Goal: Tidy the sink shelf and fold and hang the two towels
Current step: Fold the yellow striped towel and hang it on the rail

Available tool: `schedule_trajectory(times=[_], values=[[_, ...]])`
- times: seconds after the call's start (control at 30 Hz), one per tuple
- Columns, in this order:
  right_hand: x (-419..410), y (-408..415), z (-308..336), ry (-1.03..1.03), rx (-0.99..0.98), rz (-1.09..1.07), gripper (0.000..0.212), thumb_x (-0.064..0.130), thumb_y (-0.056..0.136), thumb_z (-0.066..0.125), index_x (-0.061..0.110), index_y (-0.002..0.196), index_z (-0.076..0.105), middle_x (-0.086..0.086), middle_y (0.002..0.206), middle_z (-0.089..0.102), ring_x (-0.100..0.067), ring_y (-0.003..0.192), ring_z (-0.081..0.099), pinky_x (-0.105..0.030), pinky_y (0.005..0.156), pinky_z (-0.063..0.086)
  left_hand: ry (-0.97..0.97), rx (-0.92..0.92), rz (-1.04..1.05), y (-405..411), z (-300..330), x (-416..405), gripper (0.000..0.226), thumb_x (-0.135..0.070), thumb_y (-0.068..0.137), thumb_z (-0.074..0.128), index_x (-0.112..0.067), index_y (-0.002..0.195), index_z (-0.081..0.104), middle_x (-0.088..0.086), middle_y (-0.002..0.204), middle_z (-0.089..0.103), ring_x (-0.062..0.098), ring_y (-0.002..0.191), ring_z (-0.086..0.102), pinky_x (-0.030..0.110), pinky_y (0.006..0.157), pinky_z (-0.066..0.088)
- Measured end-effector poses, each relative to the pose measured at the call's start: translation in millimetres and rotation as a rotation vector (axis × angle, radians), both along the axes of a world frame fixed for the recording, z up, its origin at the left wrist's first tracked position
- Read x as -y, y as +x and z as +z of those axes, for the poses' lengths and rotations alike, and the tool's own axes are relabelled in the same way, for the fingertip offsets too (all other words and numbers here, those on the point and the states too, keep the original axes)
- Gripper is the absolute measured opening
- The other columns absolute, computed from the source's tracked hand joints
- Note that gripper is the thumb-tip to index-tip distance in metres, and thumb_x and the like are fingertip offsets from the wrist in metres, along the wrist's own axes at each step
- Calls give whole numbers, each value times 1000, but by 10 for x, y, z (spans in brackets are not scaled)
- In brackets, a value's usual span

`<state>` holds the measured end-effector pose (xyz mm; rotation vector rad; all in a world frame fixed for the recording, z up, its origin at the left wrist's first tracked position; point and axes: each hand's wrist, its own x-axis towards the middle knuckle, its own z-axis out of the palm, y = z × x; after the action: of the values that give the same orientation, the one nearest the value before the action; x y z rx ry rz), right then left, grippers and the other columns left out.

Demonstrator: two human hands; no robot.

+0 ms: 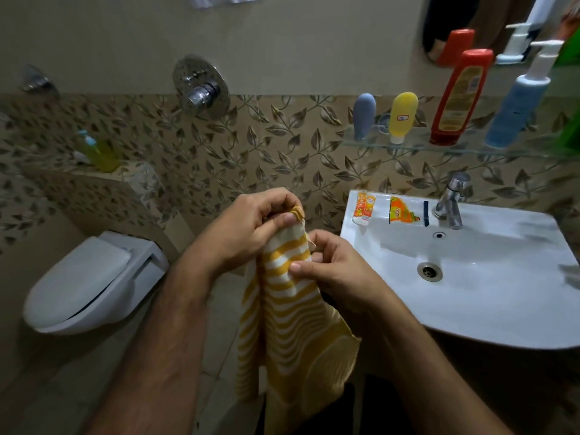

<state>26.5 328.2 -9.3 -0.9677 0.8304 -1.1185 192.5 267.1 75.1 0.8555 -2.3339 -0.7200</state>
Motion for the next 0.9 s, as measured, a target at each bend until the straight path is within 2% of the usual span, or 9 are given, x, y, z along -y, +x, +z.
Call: schedule_trajectory(times=[0.1,0.17,0.27,0.37,0.47,0.6,0.7,0.77,0.9], values=[[-28,82,27,-104,-53,-223,37,10,77,80,2,102,55,-33,89,69,-48,89,68,-48,74,57,-91,-31,65,5,26,18,9,-22,92,54,-25,95,63,-13,86,65,4,83,61,17,72,47],[-52,127,20,-172,-108,-270,30,11,80,78,10,101,57,-31,87,69,-41,86,71,-38,68,59,-118,-46,105,-12,24,28,10,-22,93,53,-25,96,62,-14,87,64,3,83,61,15,72,46],[-60,191,-39,-182,-157,-186,33,15,81,78,14,108,59,-22,91,73,-35,90,72,-47,81,60,-138,-65,144,-23,12,40,10,-22,95,53,-22,98,63,-12,87,64,5,84,61,15,71,47],[-49,217,-171,-156,-254,-188,27,24,87,72,14,111,65,-12,98,75,-28,94,73,-49,85,59,-151,-66,175,-1,22,63,11,-20,96,54,-18,100,64,-11,87,64,6,83,60,14,70,47],[-40,214,-258,-168,-361,-199,20,26,92,66,18,109,69,0,103,76,-15,96,72,-43,86,59,-159,-77,212,22,28,89,10,-17,97,54,-18,99,64,-9,87,64,6,83,60,17,70,48],[-21,171,-250,-167,-405,-243,16,26,97,57,24,98,72,5,95,76,-9,91,72,-32,82,59,-191,-102,269,17,-6,132,10,-15,98,53,-18,99,63,-10,86,63,4,81,59,15,68,47],[-11,115,-257,-142,-478,-215,23,33,98,54,22,92,73,4,88,75,-11,86,71,-33,79,59,-203,-153,344,23,-51,188,10,-14,98,53,-16,99,63,-6,86,65,4,82,60,14,68,47],[-17,49,-298,-102,-504,-200,27,36,97,55,18,89,73,-2,86,74,-19,85,71,-40,79,59,-190,-201,386,36,-81,231,10,-13,98,53,-14,99,63,-6,86,64,-1,82,58,9,67,44],[-57,-111,-360,43,-402,-200,22,30,94,62,18,81,75,-9,84,74,-26,82,71,-46,79,57,-134,-313,410,65,-185,311,10,-14,98,53,-16,100,62,-12,90,63,-4,84,58,10,74,46]])
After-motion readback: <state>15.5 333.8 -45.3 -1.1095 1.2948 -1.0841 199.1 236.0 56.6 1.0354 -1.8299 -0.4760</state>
